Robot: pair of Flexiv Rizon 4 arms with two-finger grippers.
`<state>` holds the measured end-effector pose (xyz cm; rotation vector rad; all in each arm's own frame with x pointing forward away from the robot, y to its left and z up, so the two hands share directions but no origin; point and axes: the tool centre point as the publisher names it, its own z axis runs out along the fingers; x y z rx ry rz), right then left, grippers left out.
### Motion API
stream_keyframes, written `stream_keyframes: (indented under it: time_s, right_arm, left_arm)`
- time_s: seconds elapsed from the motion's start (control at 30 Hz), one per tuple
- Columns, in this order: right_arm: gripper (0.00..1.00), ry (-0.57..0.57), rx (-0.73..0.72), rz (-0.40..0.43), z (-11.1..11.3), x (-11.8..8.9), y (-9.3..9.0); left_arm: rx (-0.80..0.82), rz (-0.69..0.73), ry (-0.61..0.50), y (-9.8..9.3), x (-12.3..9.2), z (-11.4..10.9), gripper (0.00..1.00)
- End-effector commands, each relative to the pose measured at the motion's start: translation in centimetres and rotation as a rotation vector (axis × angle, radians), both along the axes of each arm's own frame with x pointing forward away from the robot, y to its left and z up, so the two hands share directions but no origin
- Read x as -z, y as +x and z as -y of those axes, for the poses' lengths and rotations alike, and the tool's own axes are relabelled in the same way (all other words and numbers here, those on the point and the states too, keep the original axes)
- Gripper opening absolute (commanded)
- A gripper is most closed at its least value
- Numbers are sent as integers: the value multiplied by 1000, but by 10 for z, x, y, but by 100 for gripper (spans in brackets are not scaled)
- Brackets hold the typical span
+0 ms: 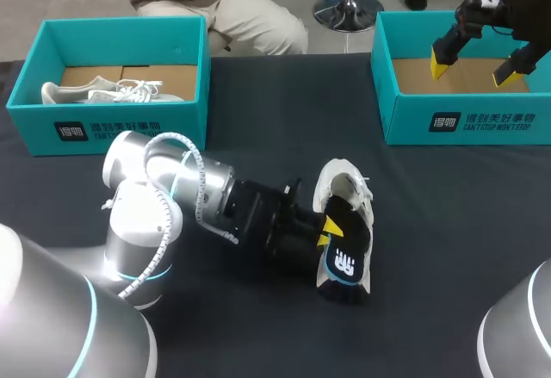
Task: Take the shoe out of the shoebox, open the shoe tongue, remove and reinsert the insole, then place the shoe into the shoebox
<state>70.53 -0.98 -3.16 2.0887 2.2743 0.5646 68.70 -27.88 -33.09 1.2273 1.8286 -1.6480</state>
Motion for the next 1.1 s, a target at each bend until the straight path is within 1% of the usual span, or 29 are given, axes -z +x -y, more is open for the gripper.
stream_keyframes:
  time_s: [0.03, 0.4, 0.67, 0.7, 0.77, 0.83, 0.97, 1.03, 1.1]
  right_arm:
    - [100, -3, 0, -6, -2, -1, 2]
    - [100, -3, 0, -6, -2, -1, 2]
    - [100, -3, 0, -6, -2, -1, 2]
    - [100, -3, 0, -6, -2, -1, 2]
    - [100, -3, 0, -6, -2, -1, 2]
    - [100, -3, 0, -6, -2, -1, 2]
    - [100, -3, 0, -6, -2, -1, 2]
    - [100, -3, 0, -6, -2, -1, 2]
    - [100, -3, 0, -6, -2, -1, 2]
  left_arm:
    - [-2, -4, 2, 10, 6, 5, 0]
    - [-14, -21, 14, 24, 17, 9, 0]
    - [-14, -20, 23, 27, 17, 8, 0]
    - [-14, -19, 24, 27, 17, 7, 11]
    - [-14, -18, 25, 27, 16, 7, 26]
    - [-13, -17, 26, 25, 14, 6, 47]
    - [-9, -14, 21, 19, 9, 6, 72]
    - [-6, -13, 18, 17, 7, 7, 71]
    - [-1, -14, 14, 14, 5, 8, 67]
